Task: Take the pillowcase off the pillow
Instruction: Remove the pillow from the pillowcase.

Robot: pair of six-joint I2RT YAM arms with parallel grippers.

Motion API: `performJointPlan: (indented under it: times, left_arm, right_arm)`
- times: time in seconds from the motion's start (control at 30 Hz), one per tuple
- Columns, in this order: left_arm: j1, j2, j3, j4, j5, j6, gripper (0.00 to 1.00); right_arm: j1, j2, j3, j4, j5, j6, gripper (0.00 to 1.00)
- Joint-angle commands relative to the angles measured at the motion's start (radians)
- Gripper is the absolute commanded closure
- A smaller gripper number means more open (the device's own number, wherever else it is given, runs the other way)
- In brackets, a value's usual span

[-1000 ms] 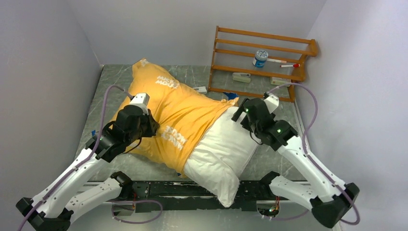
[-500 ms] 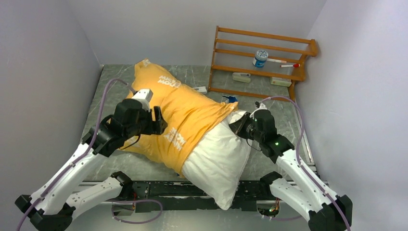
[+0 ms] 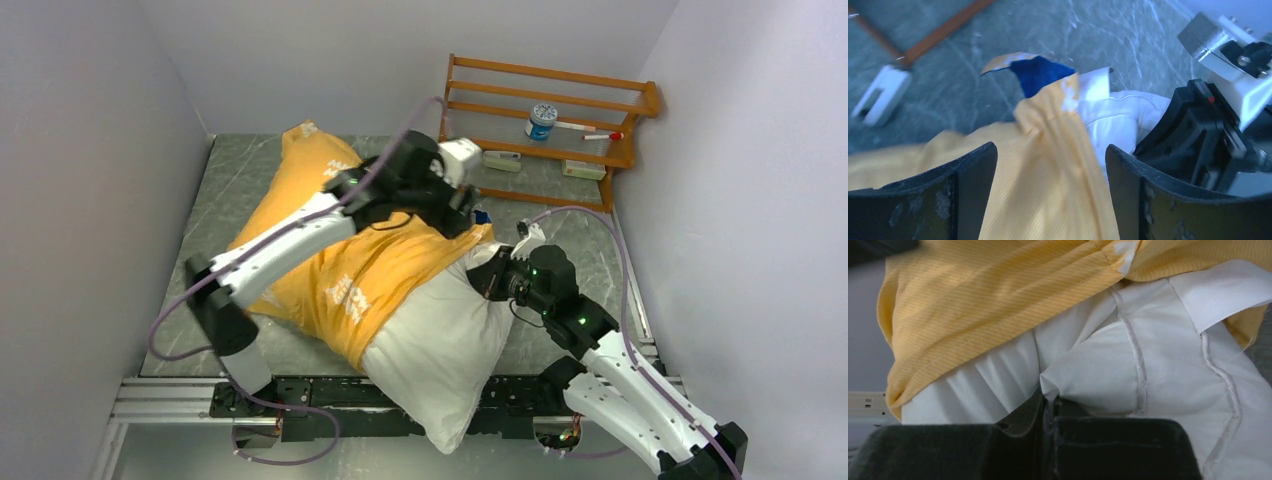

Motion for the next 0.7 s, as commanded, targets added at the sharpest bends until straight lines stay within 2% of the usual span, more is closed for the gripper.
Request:
performJointPlan:
  times: [0.0, 0.07, 0.13, 0.2, 0.27, 0.3, 0.37, 0.4, 0.5, 0.67]
  left_arm:
    - [-0.06, 0.147, 0.119, -0.035, 0.031, 0.126, 0.15]
    - [-0.059, 0.217, 0.163, -0.077, 0.035, 0.161, 0.13]
    - [-0.059, 0.285, 0.213, -0.147, 0.064, 0.201, 0.16]
    - [-0.06, 0.324, 0.207, -0.201, 0.048, 0.214, 0.24]
    - [-0.06, 0.322, 0.15, -0.198, -0.046, 0.192, 0.33]
    - [-0.059, 0.31, 0.117, -0.183, -0.097, 0.177, 0.49]
    - [-0.055, 0.278, 0.063, -0.15, -0.178, 0.151, 0.87]
    - [-0.052, 0.257, 0.045, -0.135, -0.219, 0.109, 0.94]
    - [-0.04, 0.164, 0.014, -0.085, -0.272, 0.058, 0.95]
    - [0.03, 0.013, -0.011, -0.035, -0.293, -0.024, 0.95]
  right_arm:
    - [0.037, -0.004, -0.02, 0.004, -0.132, -0.024, 1.0]
    - [0.038, -0.016, -0.026, -0.006, -0.125, -0.016, 1.0]
    - [0.038, -0.038, -0.035, -0.017, -0.106, -0.003, 1.0]
    - [0.038, -0.066, -0.044, -0.024, -0.089, 0.006, 1.0]
    - [0.038, -0.095, -0.045, -0.044, -0.054, 0.009, 1.0]
    - [0.037, -0.109, -0.044, -0.055, -0.034, 0.007, 1.0]
    - [0.038, -0.127, -0.04, -0.085, 0.015, 0.009, 1.0]
    - [0.038, -0.13, -0.033, -0.104, 0.049, 0.014, 1.0]
    - [0.037, -0.086, 0.013, -0.198, 0.167, 0.049, 1.0]
    - [0.032, 0.143, 0.161, -0.338, 0.375, 0.044, 1.0]
